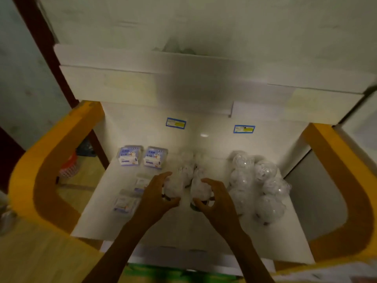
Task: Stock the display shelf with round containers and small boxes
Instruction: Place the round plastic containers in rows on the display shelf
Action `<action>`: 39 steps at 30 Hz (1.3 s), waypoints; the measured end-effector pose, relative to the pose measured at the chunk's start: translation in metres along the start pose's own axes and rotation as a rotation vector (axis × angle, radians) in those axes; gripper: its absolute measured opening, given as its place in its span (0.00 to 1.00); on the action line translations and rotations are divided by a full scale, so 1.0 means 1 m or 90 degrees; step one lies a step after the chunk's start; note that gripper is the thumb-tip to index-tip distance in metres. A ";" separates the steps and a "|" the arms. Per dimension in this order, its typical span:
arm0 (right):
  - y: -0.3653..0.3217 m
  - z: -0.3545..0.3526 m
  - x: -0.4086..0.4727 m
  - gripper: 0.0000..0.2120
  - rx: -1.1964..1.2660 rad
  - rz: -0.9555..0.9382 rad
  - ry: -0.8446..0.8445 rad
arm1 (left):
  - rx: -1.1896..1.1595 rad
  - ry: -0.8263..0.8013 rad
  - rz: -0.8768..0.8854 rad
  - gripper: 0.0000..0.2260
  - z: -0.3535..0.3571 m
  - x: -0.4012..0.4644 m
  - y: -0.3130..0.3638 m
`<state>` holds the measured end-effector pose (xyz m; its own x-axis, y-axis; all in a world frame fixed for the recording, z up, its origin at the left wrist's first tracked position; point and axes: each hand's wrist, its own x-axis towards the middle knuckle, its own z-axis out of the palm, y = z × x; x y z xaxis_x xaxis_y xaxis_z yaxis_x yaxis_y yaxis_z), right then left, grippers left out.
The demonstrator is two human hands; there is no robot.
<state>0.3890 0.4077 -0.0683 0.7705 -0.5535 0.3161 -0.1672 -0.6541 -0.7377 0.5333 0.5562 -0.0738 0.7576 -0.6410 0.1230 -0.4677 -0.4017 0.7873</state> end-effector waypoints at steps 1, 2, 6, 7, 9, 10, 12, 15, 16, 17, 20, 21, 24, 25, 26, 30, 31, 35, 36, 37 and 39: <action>0.000 0.005 -0.004 0.27 -0.003 0.010 0.008 | 0.003 -0.010 0.016 0.37 0.001 0.003 -0.002; 0.001 0.010 -0.007 0.28 -0.008 0.018 0.017 | 0.005 -0.022 0.024 0.38 0.003 0.006 -0.005; 0.003 0.023 -0.014 0.26 -0.052 0.033 0.053 | 0.015 -0.057 0.055 0.36 0.009 0.016 -0.004; 0.003 0.025 -0.013 0.26 -0.058 0.038 0.060 | 0.019 -0.062 0.061 0.34 0.010 0.018 -0.004; 0.004 0.029 -0.012 0.26 -0.076 0.042 0.061 | 0.028 -0.064 0.070 0.33 0.013 0.021 -0.003; 0.005 0.032 -0.012 0.25 -0.095 0.038 0.059 | 0.033 -0.064 0.068 0.33 0.014 0.022 -0.003; 0.007 0.036 -0.011 0.25 -0.123 0.032 0.058 | 0.048 -0.070 0.062 0.34 0.015 0.023 -0.002; 0.010 0.038 -0.008 0.26 -0.149 0.037 0.059 | 0.094 -0.098 0.060 0.35 0.013 0.022 -0.001; 0.010 0.038 -0.007 0.26 -0.162 0.040 0.054 | 0.115 -0.102 0.066 0.35 0.011 0.022 0.000; 0.009 0.037 -0.006 0.27 -0.178 0.042 0.049 | 0.142 -0.106 0.073 0.35 0.009 0.022 0.001; 0.002 0.029 -0.005 0.29 -0.231 0.033 0.030 | 0.223 -0.118 0.099 0.34 -0.003 0.020 0.010; -0.001 0.025 -0.005 0.29 -0.242 0.031 0.023 | 0.235 -0.116 0.111 0.34 -0.007 0.020 0.012; -0.011 0.006 -0.010 0.28 -0.283 0.004 0.015 | 0.285 -0.103 0.198 0.32 -0.019 0.015 0.015; -0.013 -0.001 -0.014 0.28 -0.302 0.002 0.015 | 0.303 -0.096 0.235 0.31 -0.020 0.013 0.016; -0.015 -0.009 -0.018 0.28 -0.322 0.004 0.015 | 0.309 -0.090 0.266 0.30 -0.020 0.010 0.017; -0.017 -0.041 -0.042 0.26 -0.351 0.029 0.030 | 0.301 -0.111 0.334 0.29 -0.008 -0.002 0.036; -0.016 -0.049 -0.049 0.25 -0.350 0.034 0.037 | 0.308 -0.119 0.347 0.29 -0.003 -0.006 0.043; -0.009 -0.083 -0.076 0.24 -0.367 0.067 0.076 | 0.324 -0.144 0.398 0.28 0.021 -0.018 0.075; -0.007 -0.093 -0.083 0.24 -0.370 0.079 0.086 | 0.317 -0.151 0.409 0.27 0.027 -0.020 0.084; -0.005 -0.102 -0.089 0.24 -0.372 0.085 0.093 | 0.309 -0.159 0.420 0.27 0.033 -0.024 0.093; 0.000 -0.124 -0.104 0.23 -0.377 0.089 0.103 | 0.293 -0.174 0.437 0.27 0.047 -0.034 0.110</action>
<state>0.2327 0.4009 -0.0269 0.6219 -0.6949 0.3611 -0.6072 -0.7190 -0.3381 0.4347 0.5025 -0.0199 0.1328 -0.9493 0.2851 -0.9634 -0.0561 0.2621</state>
